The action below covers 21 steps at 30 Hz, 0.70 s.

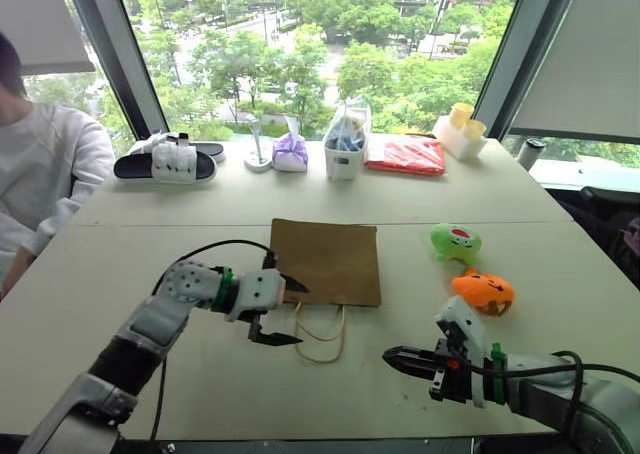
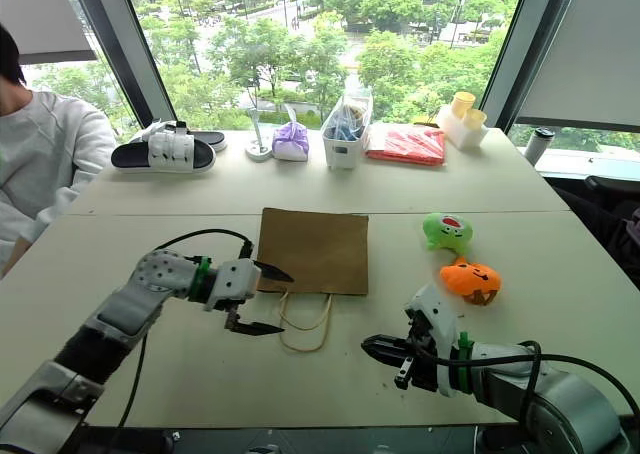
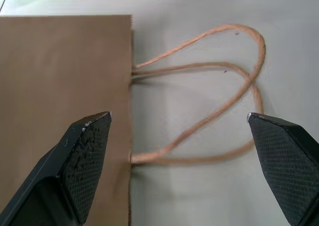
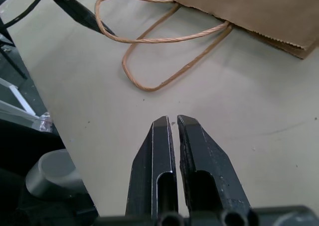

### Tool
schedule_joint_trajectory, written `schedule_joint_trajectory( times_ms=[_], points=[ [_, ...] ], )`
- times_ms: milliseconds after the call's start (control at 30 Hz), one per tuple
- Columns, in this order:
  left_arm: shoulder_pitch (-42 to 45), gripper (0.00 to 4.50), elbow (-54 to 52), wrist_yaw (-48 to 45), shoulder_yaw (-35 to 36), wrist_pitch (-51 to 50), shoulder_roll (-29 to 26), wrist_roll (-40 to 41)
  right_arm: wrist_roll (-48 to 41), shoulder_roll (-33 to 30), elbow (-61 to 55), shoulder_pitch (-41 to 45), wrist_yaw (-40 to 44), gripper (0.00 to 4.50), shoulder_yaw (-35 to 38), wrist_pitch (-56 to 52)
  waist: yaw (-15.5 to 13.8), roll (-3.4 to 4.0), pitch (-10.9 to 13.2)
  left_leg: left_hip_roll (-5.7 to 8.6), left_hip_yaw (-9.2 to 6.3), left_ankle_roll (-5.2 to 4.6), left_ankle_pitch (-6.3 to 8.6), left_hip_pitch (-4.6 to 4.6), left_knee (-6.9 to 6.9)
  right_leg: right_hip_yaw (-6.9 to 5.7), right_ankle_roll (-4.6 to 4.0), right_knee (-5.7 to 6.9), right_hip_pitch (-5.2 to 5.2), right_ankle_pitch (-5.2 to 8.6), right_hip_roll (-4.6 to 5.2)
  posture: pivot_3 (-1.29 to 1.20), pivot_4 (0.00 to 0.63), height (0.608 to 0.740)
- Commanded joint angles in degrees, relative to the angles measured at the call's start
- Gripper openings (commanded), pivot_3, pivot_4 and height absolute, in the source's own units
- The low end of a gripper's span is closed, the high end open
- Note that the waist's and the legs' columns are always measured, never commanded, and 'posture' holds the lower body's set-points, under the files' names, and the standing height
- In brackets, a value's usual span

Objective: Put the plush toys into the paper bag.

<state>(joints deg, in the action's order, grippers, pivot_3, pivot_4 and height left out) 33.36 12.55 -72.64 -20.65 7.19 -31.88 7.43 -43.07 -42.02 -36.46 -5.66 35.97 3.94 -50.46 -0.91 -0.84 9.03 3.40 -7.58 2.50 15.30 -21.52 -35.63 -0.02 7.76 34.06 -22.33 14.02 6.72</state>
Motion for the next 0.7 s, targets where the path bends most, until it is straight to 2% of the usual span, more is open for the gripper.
schedule_joint_trajectory(
  times_ms=[33, 100, 300, 567, 700],
  points=[
    [2.3, 3.92, 2.0, -0.7, -0.3, 2.4, 3.1, 0.0, -0.8, 0.8, -3.0, -0.5, -1.6, 0.18, 1.3, 0.3, 0.1, 0.00, 0.0, 0.00, -0.01, 0.00, 0.00, 0.00, -0.02, -0.01, 0.01, 0.02, 0.01, -0.01, -0.01, 0.00, 0.150, 0.740],
    [3.3, 3.13, 2.8, -1.7, 0.2, 1.8, 4.3, 1.0, -0.8, 1.2, -3.5, -0.6, -2.2, 0.18, 1.0, 0.1, 0.5, -0.02, 0.0, -0.01, 0.01, 0.00, 0.00, 0.04, -0.03, 0.00, 0.02, 0.05, 0.00, -0.01, -0.04, 0.00, 0.150, 0.740],
    [5.3, 0.05, 2.3, -2.3, 3.2, -5.2, 6.8, 5.5, -0.6, 2.2, -3.2, 0.0, -3.7, 0.18, 1.5, 0.9, 0.3, -0.01, 0.0, -0.07, -0.03, -0.01, 0.00, 0.08, -0.03, -0.01, 0.02, 0.13, 0.01, -0.01, -0.14, 0.00, 0.150, 0.740],
    [9.2, 0.02, 0.3, 4.0, 7.0, -20.9, 11.0, 9.5, 1.9, 6.4, -2.4, 4.7, -7.3, 0.18, 0.9, 4.1, 0.2, -0.01, 0.0, -0.04, -0.08, -0.01, -0.01, 0.08, -0.13, -0.01, 0.04, 0.18, 0.05, -0.01, -0.16, 0.00, 0.150, 0.740],
    [13.3, 0.02, -1.8, 9.0, 10.9, -31.9, 15.3, 15.0, 8.4, 13.2, 0.4, 10.3, -13.0, 0.18, -4.3, 8.2, 0.4, -0.02, 0.0, -0.03, -0.11, -0.01, -0.01, 0.07, -0.16, -0.02, 0.05, 0.21, 0.04, -0.01, -0.18, 0.00, 0.150, 0.740]
  ],
)
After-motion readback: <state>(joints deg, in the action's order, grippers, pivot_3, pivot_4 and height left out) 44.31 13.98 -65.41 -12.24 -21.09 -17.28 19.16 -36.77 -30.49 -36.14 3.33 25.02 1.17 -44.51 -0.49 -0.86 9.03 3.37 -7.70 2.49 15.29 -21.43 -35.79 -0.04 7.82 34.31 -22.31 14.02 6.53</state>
